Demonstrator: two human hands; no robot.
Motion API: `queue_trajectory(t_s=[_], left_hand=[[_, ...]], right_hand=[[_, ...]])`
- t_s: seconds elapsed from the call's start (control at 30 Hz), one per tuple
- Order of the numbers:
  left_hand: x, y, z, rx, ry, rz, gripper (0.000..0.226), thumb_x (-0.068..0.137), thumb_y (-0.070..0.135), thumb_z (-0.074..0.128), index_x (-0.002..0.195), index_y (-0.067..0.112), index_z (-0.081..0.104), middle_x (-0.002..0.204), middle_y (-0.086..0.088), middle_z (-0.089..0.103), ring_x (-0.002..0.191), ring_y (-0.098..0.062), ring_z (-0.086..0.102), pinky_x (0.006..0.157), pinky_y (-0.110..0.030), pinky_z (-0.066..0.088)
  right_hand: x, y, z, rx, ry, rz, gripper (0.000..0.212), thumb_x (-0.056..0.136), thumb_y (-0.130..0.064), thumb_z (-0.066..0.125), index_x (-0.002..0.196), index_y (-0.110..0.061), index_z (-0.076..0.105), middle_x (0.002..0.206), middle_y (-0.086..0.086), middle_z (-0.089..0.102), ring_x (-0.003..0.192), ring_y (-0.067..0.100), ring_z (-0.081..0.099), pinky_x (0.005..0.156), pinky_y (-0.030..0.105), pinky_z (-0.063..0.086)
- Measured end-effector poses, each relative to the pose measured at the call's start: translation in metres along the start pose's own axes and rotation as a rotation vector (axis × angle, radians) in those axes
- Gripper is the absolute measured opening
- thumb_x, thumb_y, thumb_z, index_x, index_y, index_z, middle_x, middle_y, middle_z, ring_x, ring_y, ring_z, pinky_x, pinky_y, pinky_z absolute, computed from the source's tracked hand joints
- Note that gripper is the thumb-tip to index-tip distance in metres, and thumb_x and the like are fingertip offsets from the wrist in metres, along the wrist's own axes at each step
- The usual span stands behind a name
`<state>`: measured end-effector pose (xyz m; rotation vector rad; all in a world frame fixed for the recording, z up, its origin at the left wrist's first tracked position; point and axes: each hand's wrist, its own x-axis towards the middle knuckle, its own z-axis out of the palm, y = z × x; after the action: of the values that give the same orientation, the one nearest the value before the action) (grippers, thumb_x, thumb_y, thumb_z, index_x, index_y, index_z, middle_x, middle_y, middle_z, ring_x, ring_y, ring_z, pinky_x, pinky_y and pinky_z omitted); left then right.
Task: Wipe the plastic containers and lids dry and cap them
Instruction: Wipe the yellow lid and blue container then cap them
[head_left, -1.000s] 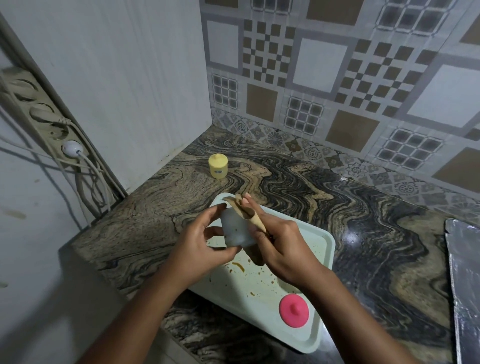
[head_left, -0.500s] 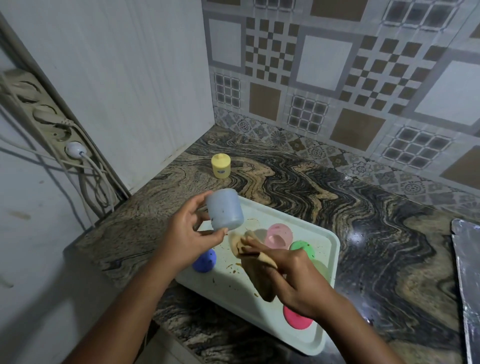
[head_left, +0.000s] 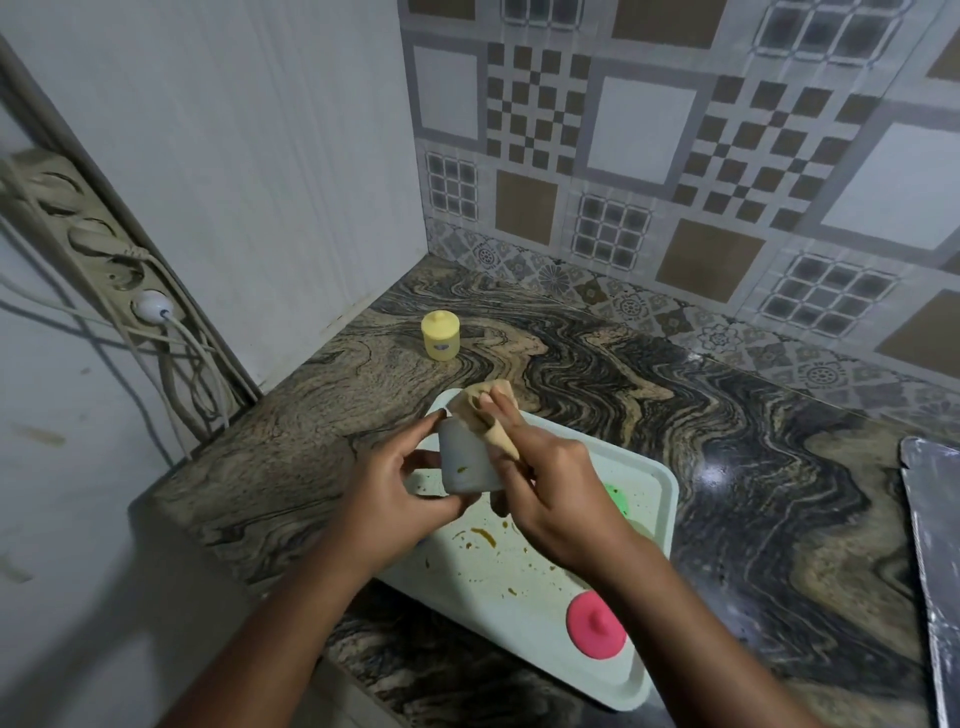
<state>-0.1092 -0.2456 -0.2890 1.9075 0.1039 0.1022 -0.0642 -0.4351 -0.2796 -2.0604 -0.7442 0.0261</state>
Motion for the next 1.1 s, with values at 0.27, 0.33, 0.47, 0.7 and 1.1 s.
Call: queue_trajectory(t_s=[0.27,0.33,0.47,0.7,1.1], left_hand=[[0.011,-0.002,-0.021,0.059,0.119,0.000,0.077,0.065,0.002,0.090,0.129,0.030,0.058,0.107,0.008,0.074,0.099,0.001,0.069,0.085,-0.029,0.060],[0.011,0.000,-0.026,0.088,0.107,0.017,0.071,0.065,0.006,0.089,0.118,0.039,0.056,0.111,0.014,0.069,0.099,0.002,0.068,0.084,-0.033,0.059],[0.007,0.002,-0.028,0.039,0.062,-0.004,0.072,0.069,0.010,0.087,0.120,0.048,0.053,0.121,0.021,0.063,0.095,-0.014,0.073,0.068,-0.049,0.062],[-0.004,0.007,-0.010,0.044,0.007,0.002,0.094,0.068,0.020,0.092,0.144,0.046,0.042,0.138,0.015,0.058,0.104,-0.005,0.069,0.093,-0.044,0.057],[-0.002,0.011,-0.019,0.125,0.174,0.039,0.079,0.066,0.008,0.090,0.133,0.033,0.056,0.104,0.014,0.071,0.087,0.009,0.068,0.074,-0.015,0.055]], right_hand=[[-0.028,0.006,-0.001,-0.032,-0.104,-0.166,0.048,0.100,-0.025,0.043,0.144,-0.015,0.058,0.149,0.006,0.054,0.145,0.006,0.039,0.111,0.025,0.044],[-0.037,0.006,-0.004,0.021,-0.163,-0.120,0.042,0.096,-0.022,0.041,0.127,-0.022,0.070,0.122,0.001,0.075,0.133,0.002,0.055,0.103,0.019,0.048],[-0.038,0.008,-0.009,0.234,0.027,0.147,0.039,0.099,-0.035,0.046,0.083,-0.007,0.067,0.059,-0.003,0.062,0.060,0.001,0.054,0.061,0.028,0.046],[0.003,-0.016,-0.016,0.286,0.192,0.149,0.028,0.104,-0.027,0.047,0.081,-0.026,0.063,0.061,-0.010,0.052,0.055,0.009,0.046,0.051,0.036,0.042],[-0.039,0.003,-0.003,-0.021,-0.139,-0.169,0.047,0.100,-0.024,0.044,0.143,-0.015,0.059,0.151,0.003,0.052,0.141,0.005,0.044,0.109,0.021,0.043]])
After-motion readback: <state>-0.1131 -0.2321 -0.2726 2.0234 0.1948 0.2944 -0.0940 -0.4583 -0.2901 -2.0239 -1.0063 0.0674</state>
